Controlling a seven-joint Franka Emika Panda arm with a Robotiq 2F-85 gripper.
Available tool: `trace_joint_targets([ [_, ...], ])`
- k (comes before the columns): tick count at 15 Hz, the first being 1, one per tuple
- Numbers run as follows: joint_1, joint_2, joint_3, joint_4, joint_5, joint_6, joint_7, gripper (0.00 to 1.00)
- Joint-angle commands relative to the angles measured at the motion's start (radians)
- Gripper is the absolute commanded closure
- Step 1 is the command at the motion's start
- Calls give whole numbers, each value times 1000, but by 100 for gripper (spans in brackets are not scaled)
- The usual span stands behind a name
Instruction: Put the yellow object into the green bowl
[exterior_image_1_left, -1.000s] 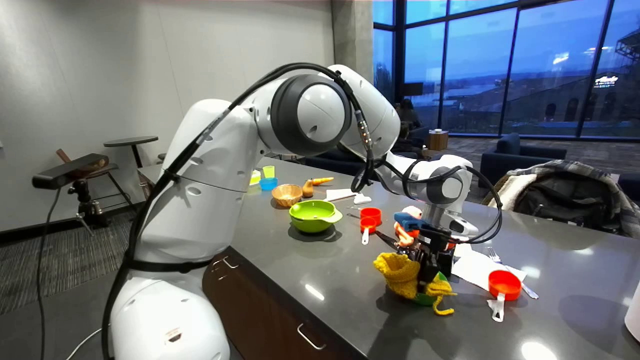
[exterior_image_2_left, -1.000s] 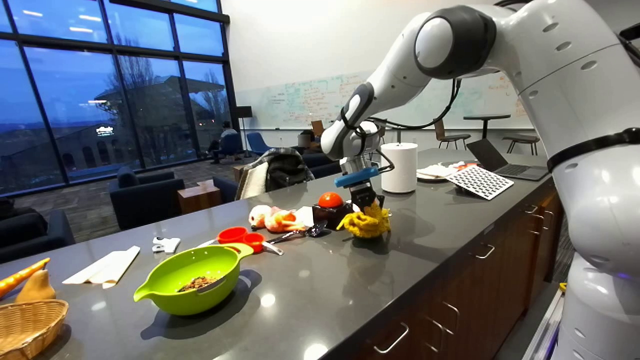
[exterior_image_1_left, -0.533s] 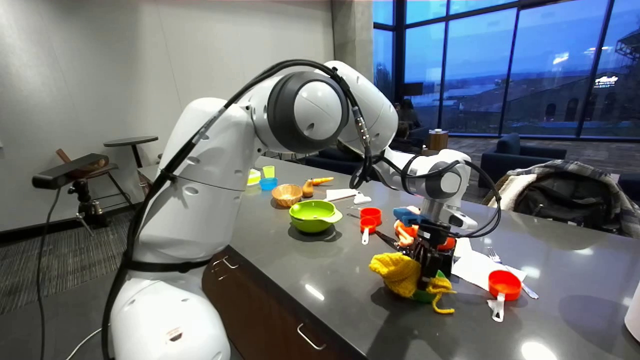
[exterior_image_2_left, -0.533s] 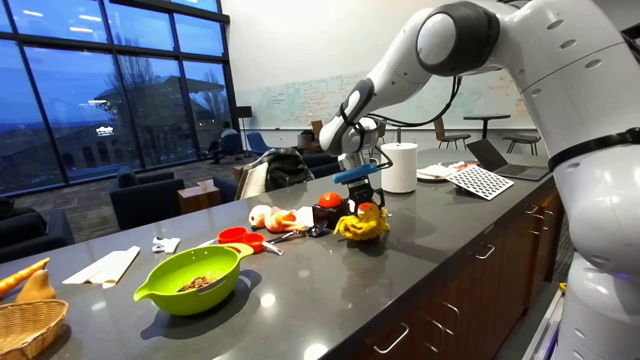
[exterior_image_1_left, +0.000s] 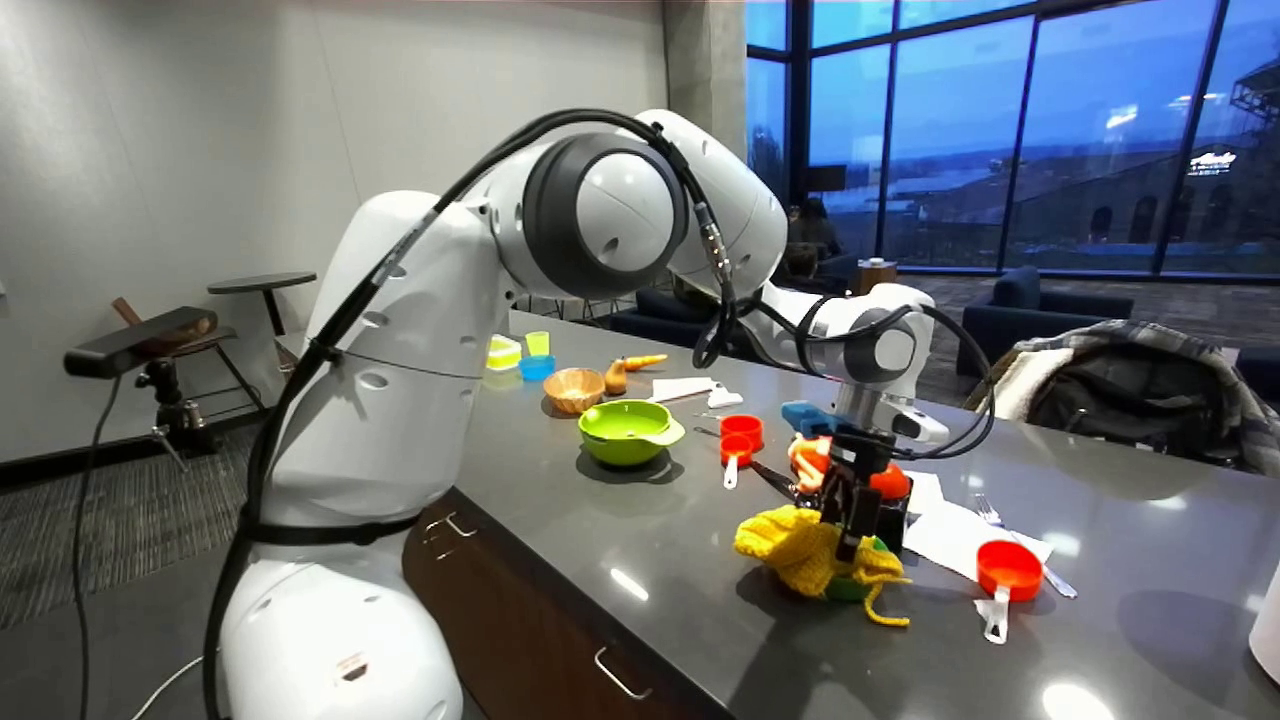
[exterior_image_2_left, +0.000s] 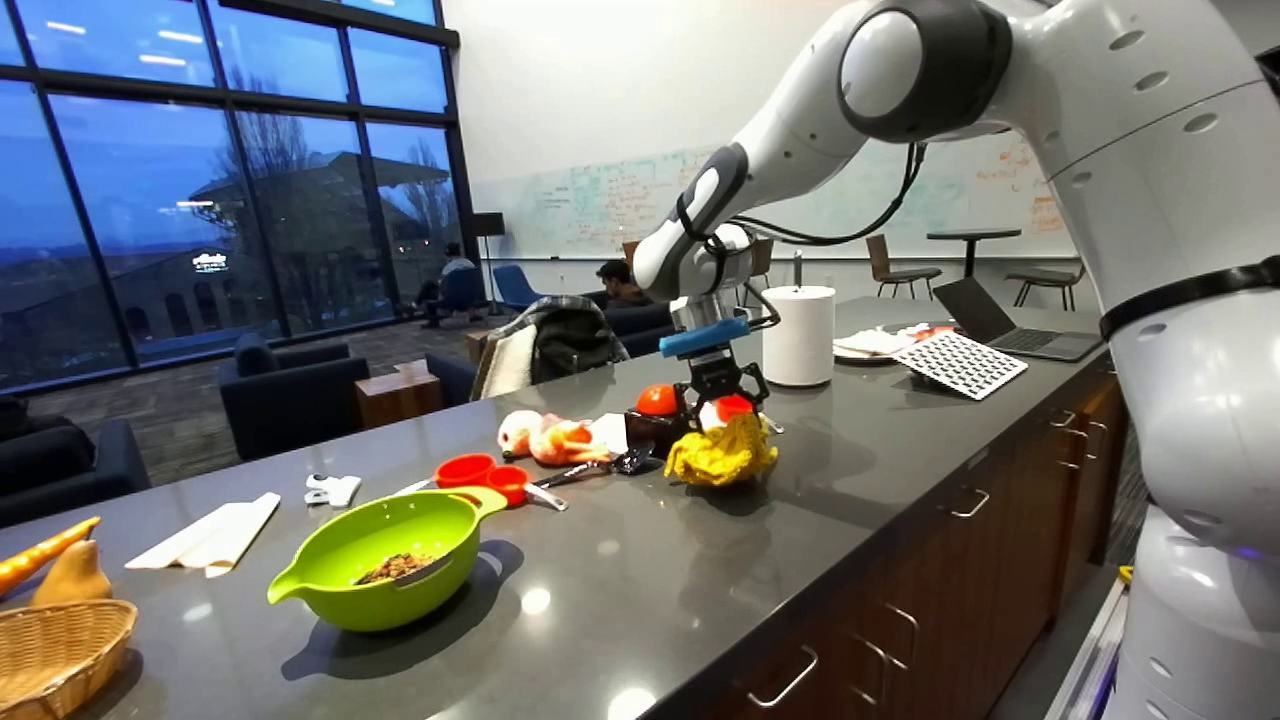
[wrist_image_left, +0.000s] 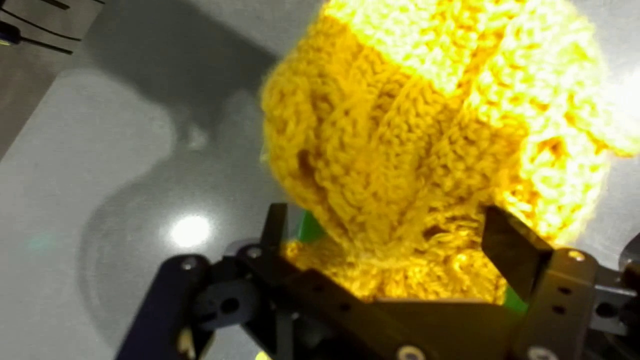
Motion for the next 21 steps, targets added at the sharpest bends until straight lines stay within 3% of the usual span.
trace_joint_targets([
  [1, 5, -70, 6, -33, -8, -5, -15, 0],
  [7, 7, -179, 12, -74, 9, -6, -1, 0],
  [15, -7, -354, 23, -312, 99, 65, 11, 0],
  [21, -15, -397, 31, -441, 121, 140, -36, 0],
])
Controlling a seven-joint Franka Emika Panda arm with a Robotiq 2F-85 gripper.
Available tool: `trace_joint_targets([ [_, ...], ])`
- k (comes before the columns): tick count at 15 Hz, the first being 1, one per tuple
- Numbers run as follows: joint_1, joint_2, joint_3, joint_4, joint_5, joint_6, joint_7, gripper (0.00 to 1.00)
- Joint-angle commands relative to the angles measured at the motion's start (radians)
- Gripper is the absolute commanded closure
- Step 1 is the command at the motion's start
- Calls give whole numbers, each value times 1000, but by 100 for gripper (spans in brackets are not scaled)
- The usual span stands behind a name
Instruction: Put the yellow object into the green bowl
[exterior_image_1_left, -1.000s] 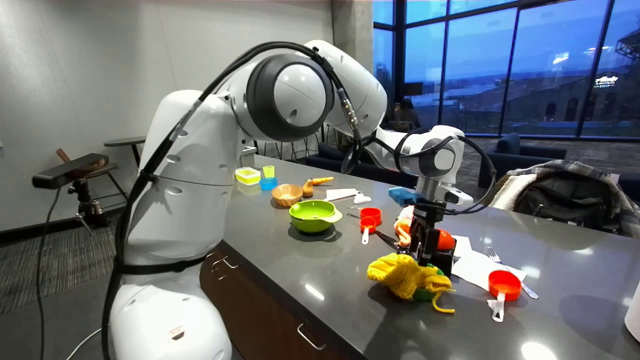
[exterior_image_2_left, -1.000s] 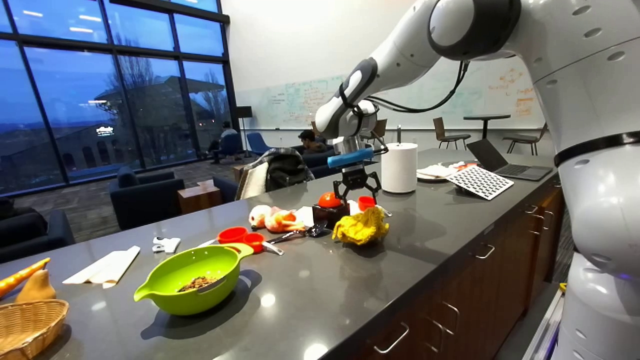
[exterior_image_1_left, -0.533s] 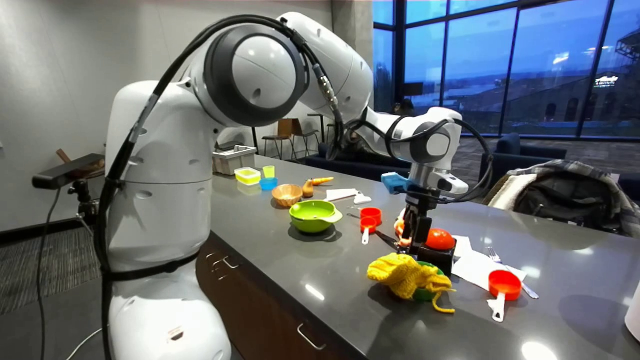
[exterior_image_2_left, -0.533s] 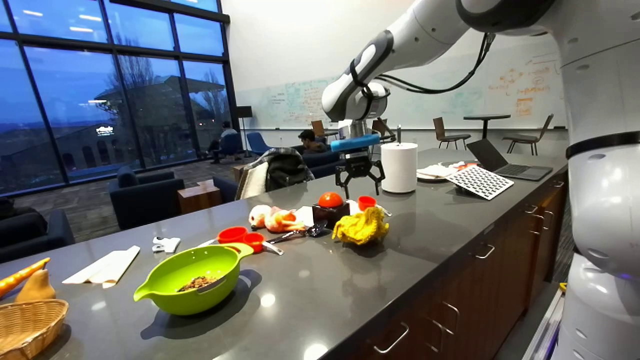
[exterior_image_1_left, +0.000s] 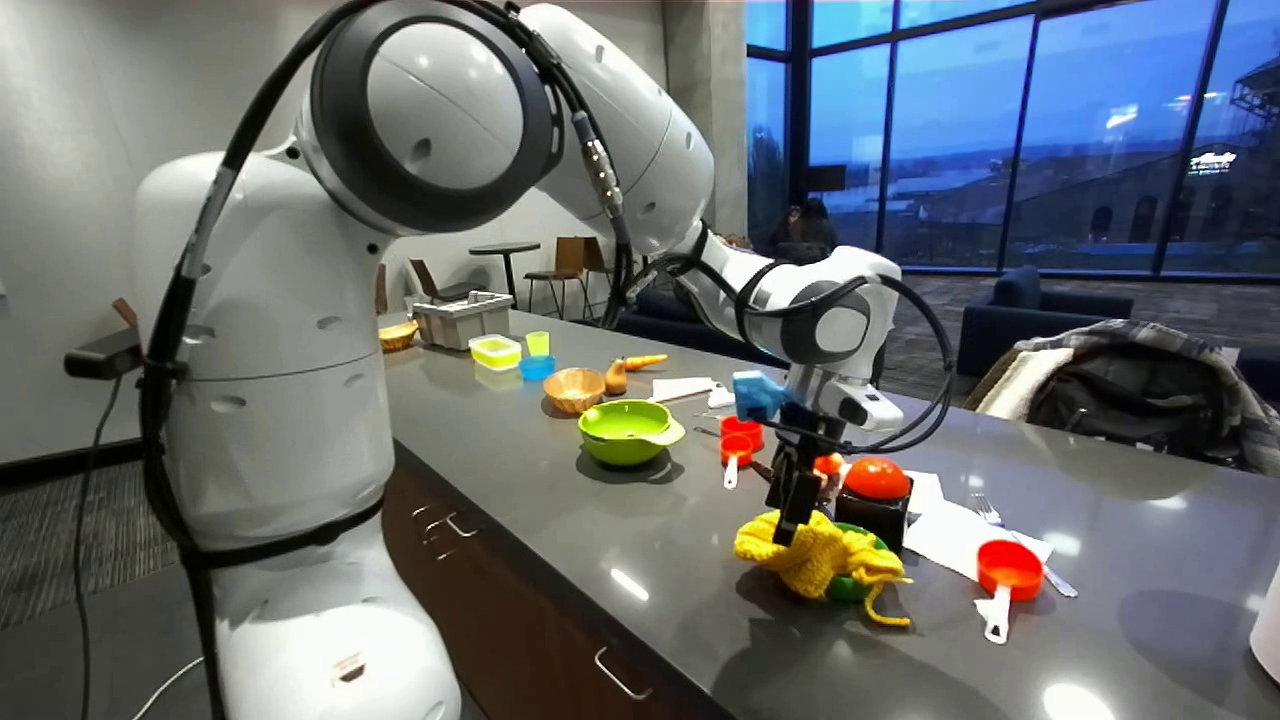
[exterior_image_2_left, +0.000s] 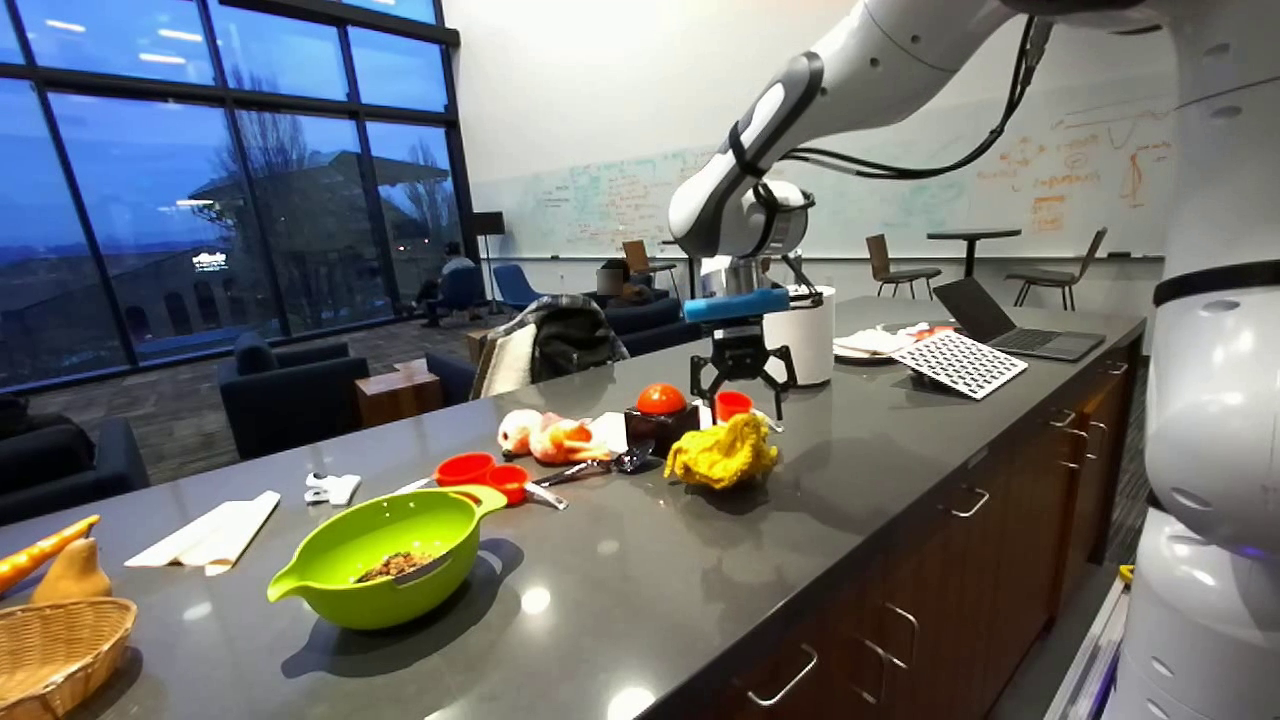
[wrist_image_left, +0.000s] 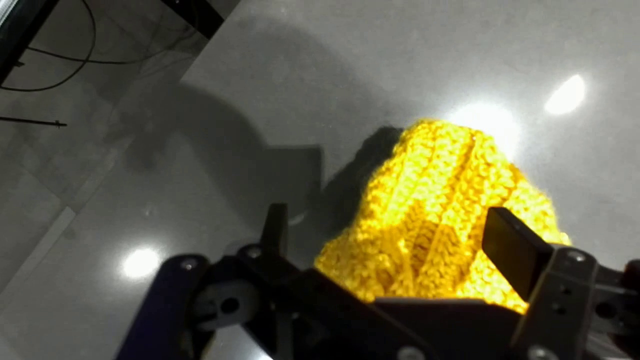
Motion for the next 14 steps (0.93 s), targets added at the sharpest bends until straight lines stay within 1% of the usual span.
trace_joint_targets([
  [1, -19, -44, 19, -81, 30, 43, -43, 0],
  [6, -25, -9, 19, -101, 54, 44, -75, 0],
  [11, -26, 30, 19, -98, 41, 63, -115, 0],
  [14, -21, 42, 24, -83, 27, 76, -168, 0],
])
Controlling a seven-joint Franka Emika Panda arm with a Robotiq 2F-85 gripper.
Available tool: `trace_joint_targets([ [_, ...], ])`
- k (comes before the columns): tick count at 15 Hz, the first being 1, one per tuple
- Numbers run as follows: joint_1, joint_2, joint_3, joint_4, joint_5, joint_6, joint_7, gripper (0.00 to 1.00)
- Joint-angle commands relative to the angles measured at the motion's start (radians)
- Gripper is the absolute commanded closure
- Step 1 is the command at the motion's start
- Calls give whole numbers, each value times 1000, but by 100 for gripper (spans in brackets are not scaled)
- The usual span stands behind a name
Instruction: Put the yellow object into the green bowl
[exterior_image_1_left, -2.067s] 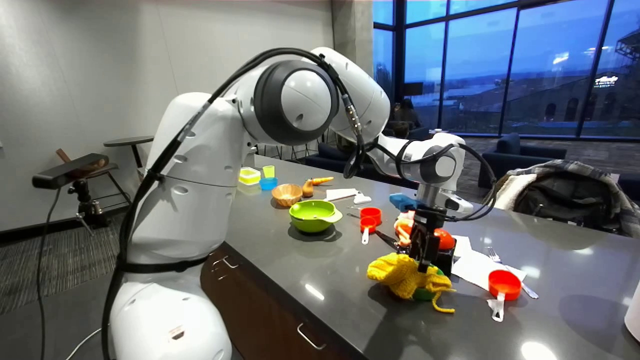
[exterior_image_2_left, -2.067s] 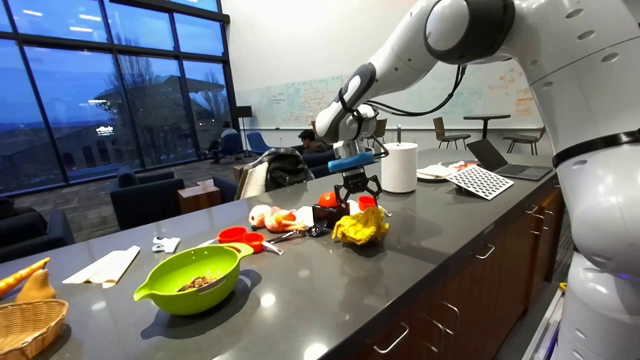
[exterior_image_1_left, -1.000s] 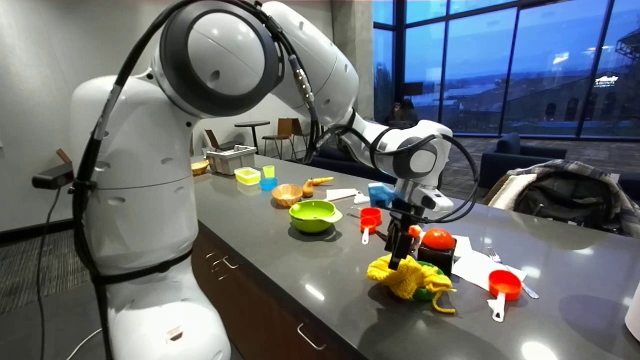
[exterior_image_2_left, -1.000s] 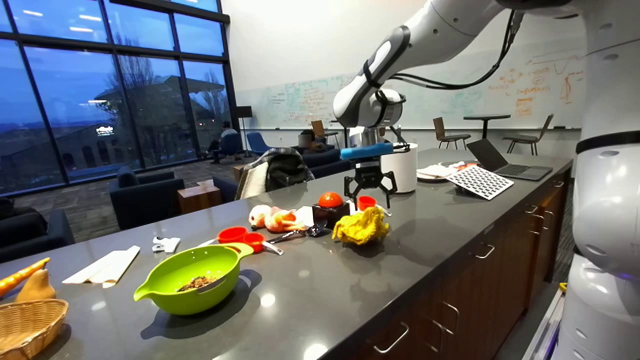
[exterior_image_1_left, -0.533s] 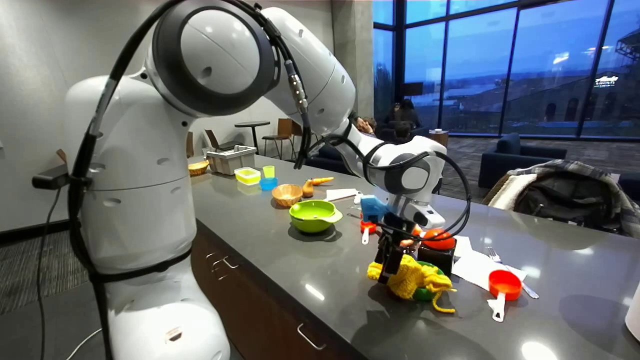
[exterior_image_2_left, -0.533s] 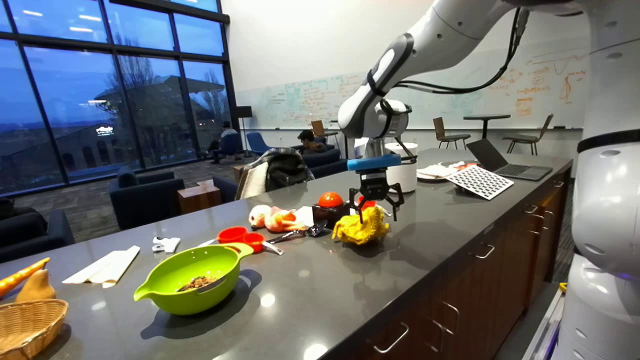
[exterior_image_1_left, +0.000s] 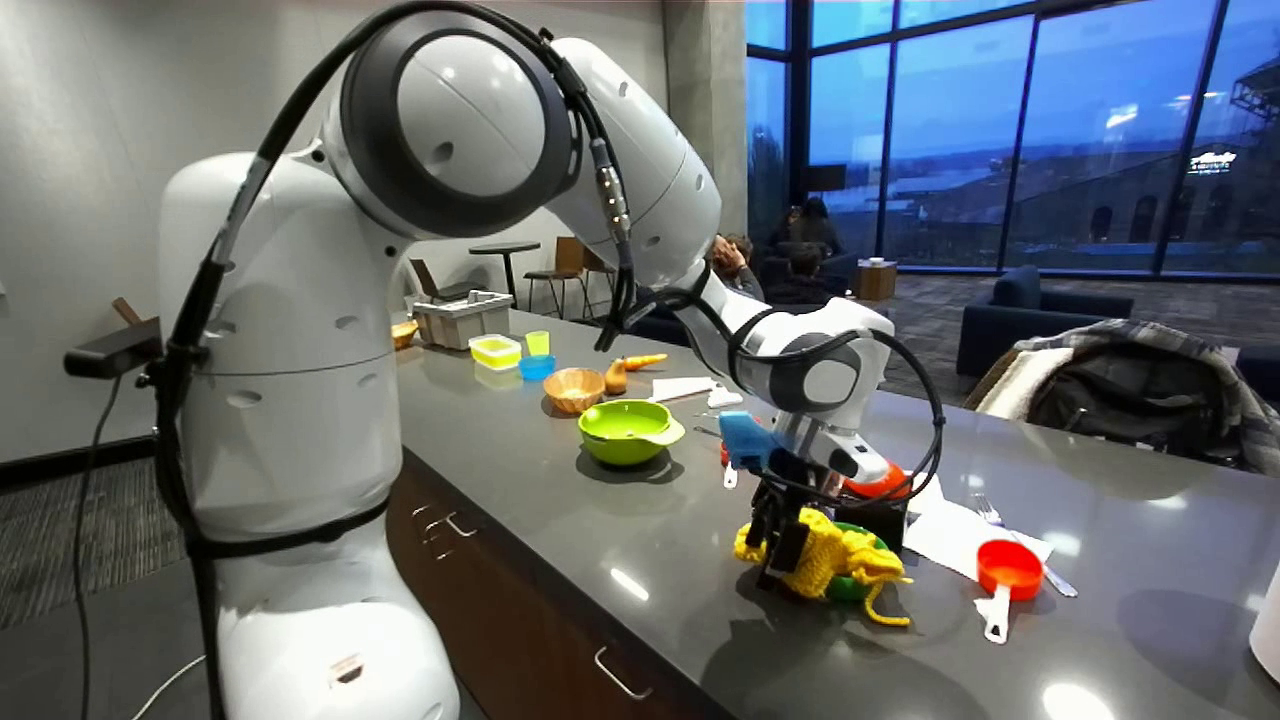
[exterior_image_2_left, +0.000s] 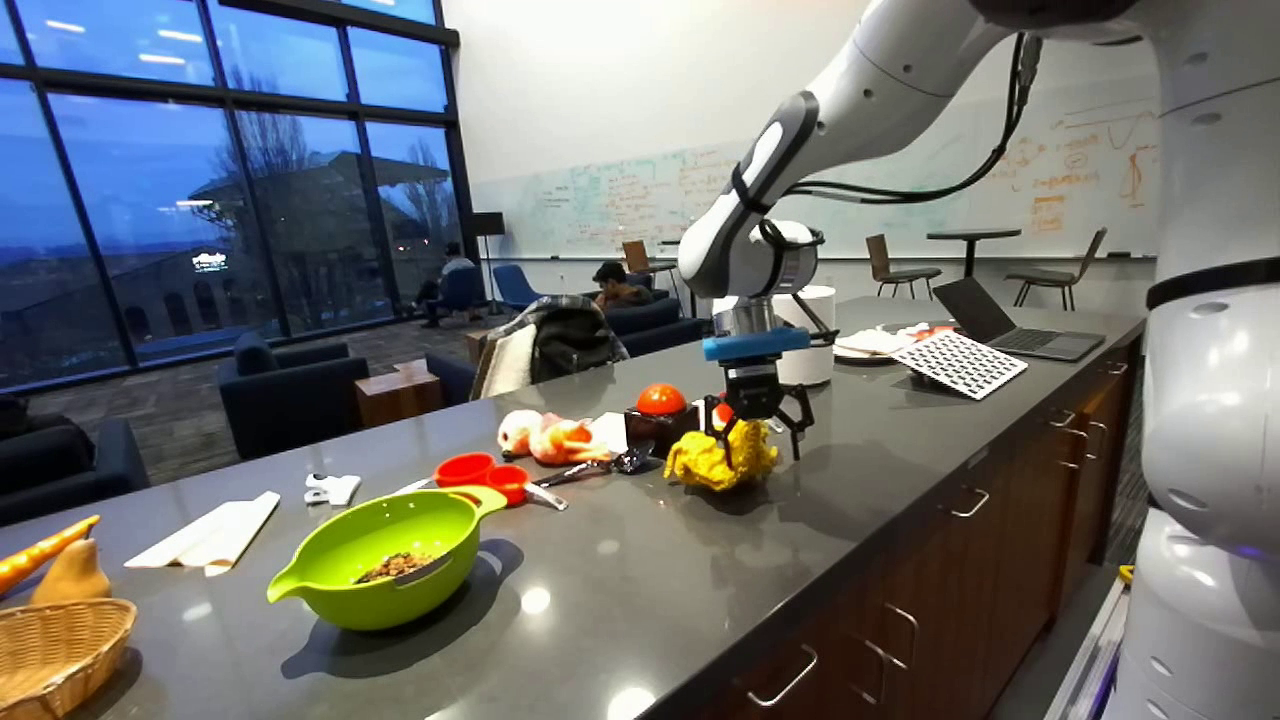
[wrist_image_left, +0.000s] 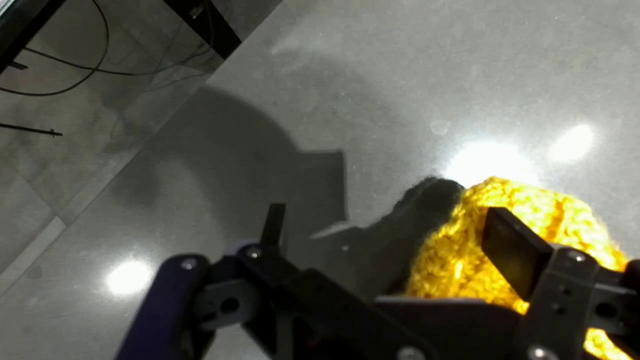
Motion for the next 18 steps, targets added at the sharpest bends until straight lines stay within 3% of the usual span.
trace_joint_targets([
  [1, -7, 8, 18, 15, -3, 23, -79, 0],
  [6, -9, 44, 33, 56, 7, 18, -195, 0],
  [10, -4, 34, 33, 69, -21, 23, -201, 0],
  [18, 14, -123, 51, 50, -209, 8, -225, 0],
])
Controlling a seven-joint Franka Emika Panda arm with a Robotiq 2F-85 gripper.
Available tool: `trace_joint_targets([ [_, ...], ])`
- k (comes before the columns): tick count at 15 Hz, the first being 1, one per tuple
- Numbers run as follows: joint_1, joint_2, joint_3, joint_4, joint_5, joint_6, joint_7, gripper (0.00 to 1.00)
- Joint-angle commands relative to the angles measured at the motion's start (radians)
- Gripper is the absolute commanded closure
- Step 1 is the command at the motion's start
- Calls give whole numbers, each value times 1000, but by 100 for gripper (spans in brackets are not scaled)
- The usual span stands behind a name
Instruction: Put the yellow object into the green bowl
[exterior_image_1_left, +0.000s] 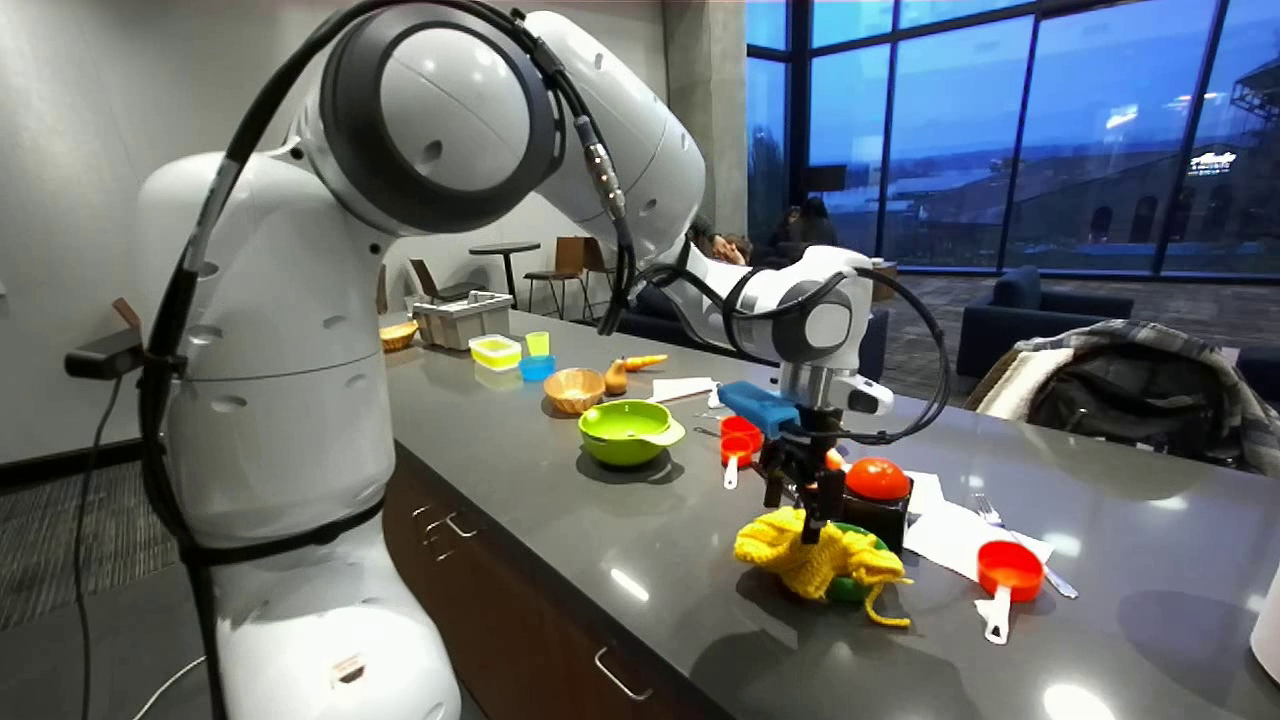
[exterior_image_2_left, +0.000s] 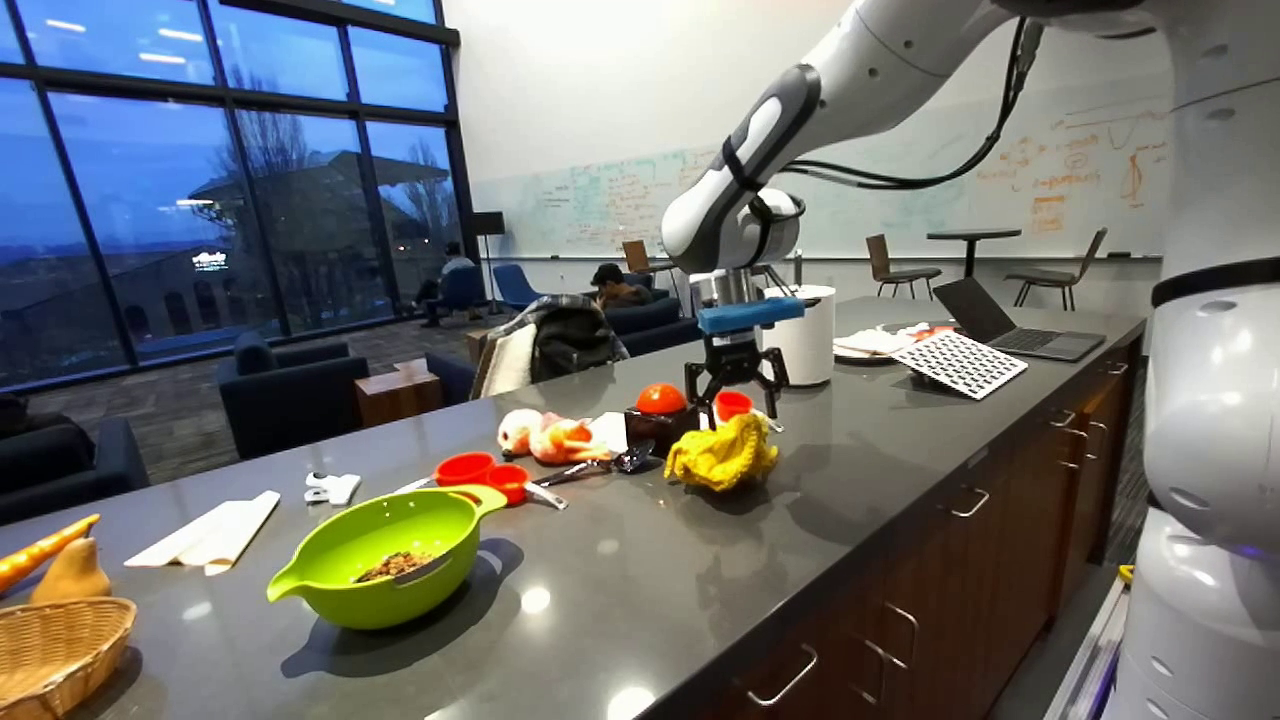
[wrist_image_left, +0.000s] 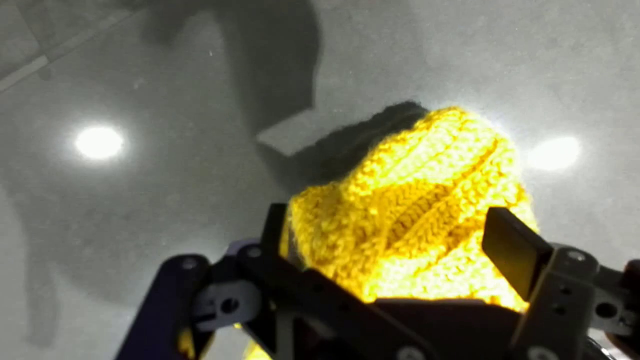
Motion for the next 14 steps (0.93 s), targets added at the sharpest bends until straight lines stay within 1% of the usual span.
trace_joint_targets([
  [1, 7, -112, 22, -32, -73, -28, -46, 0],
  [5, 15, -198, 56, -29, -109, -70, -80, 0],
  [14, 53, -363, 134, 3, -69, -126, -117, 0],
])
